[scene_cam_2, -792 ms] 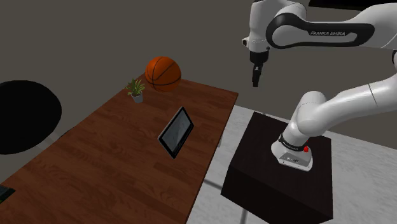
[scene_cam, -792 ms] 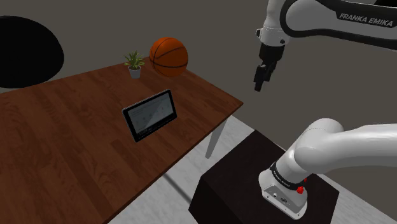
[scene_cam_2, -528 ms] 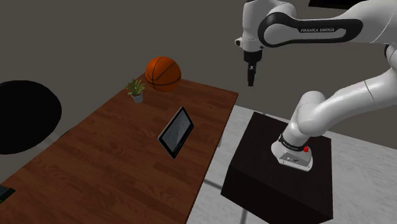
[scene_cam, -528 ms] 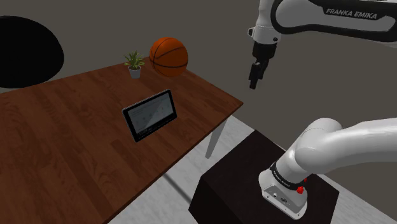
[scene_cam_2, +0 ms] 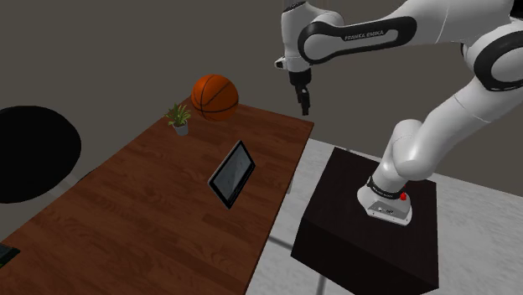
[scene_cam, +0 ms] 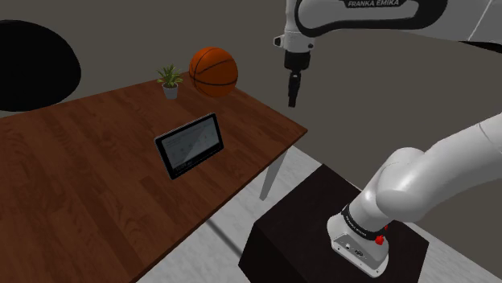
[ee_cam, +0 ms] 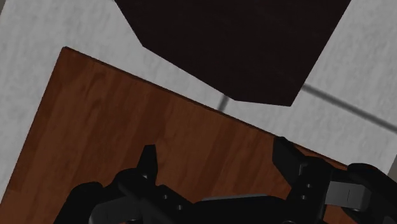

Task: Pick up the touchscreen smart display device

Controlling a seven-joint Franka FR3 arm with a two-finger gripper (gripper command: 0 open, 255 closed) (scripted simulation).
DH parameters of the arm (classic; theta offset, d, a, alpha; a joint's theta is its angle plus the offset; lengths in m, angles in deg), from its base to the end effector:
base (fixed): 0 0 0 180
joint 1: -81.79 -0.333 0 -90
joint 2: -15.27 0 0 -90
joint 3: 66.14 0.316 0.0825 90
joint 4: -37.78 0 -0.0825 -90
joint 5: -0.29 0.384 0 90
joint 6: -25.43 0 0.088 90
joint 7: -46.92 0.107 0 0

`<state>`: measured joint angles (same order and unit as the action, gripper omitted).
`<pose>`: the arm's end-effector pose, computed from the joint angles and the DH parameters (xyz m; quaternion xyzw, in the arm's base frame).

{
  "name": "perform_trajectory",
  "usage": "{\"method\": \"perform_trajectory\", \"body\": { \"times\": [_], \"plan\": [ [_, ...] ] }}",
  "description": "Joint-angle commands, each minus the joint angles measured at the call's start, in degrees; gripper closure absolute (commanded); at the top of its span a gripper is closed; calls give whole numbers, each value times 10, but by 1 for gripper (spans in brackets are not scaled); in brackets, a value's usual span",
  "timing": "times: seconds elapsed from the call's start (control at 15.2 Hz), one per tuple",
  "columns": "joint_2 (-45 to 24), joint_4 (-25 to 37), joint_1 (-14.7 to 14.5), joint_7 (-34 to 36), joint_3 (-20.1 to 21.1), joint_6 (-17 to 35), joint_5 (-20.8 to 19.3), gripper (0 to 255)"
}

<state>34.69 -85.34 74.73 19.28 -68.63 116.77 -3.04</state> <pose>0.4278 0.0264 0.5242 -0.9533 -0.2813 0.1099 0.0002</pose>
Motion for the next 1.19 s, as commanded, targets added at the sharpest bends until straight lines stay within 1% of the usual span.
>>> {"method": "perform_trajectory", "body": {
  "times": [0.0, 0.26, 0.53, 1.12],
  "plan": [
    [-51, 39, -11, -46, -4, 4, 7, 0],
    [-141, 117, -30, -126, 1, 1, 25, 0],
    [-227, 201, -46, -200, 14, -13, 42, 0],
    [-405, 408, -82, -341, 66, -76, 59, 0]
  ]
}}
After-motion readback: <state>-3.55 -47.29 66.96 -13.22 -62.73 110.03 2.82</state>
